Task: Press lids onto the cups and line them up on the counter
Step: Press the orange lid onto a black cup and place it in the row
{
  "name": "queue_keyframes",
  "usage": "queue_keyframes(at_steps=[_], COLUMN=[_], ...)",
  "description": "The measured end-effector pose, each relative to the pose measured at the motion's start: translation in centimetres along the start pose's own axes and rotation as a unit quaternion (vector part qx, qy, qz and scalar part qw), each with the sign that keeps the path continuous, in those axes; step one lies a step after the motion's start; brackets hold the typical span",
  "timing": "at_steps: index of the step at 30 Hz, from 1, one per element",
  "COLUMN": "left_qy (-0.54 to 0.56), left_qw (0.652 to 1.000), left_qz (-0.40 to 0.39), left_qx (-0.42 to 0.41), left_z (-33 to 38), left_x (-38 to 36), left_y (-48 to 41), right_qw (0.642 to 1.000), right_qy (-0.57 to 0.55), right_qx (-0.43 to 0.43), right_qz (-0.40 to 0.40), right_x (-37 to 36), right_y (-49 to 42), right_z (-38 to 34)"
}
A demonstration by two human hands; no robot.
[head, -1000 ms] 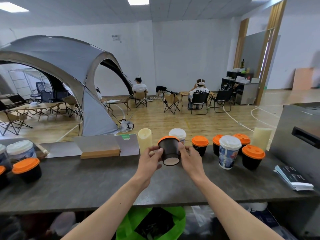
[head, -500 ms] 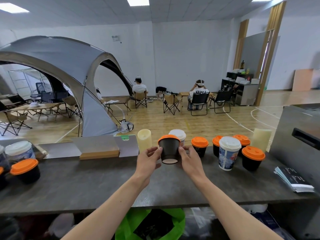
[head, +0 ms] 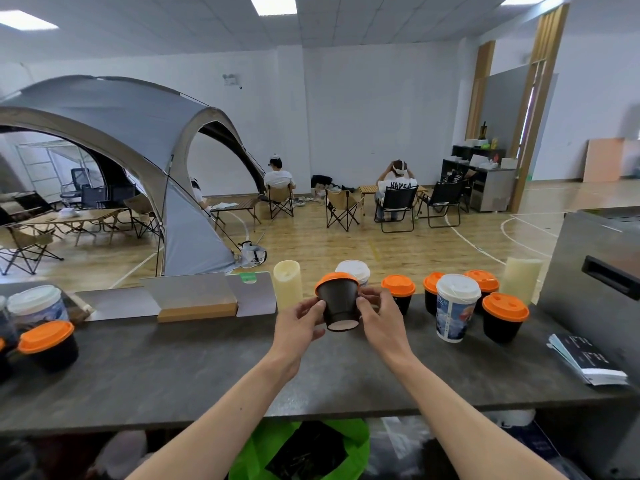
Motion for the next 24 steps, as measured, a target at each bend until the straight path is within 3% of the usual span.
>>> queue_keyframes(at_steps=[14,19,24], left_qy=[-0.079,-0.206,-0.237], left_qw=[0.996,0.973,0.955], left_qz=[0.002,-0.062,-0.154], left_qx=[-0.046,-0.082,-0.085], left_z=[-0.1,-0.4,-1.7], left_x=[-0.8,-2.7,-6.3], left_y=[0.1,0.5,1.3], right_qw=[0.997,0.991,0.978], right_qy=[0.079,0.134,0.193], right_qx=[0.01,0.027,0.03], right_qz=[0.015,0.006,-0.07], right_x=[2.2,3.2,3.6], right_y=[0.4,0.9,1.8], right_z=[0.7,1.4,2.1])
Point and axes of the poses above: each hand's wrist, its own y-axis away from the middle knuckle, its own x-axis out of the back of the hand, z = x × y, the point moved 8 cm from there along -y, towards the middle knuckle, and after that the axes turned 6 degrees about -x, right-handed, at the moved point
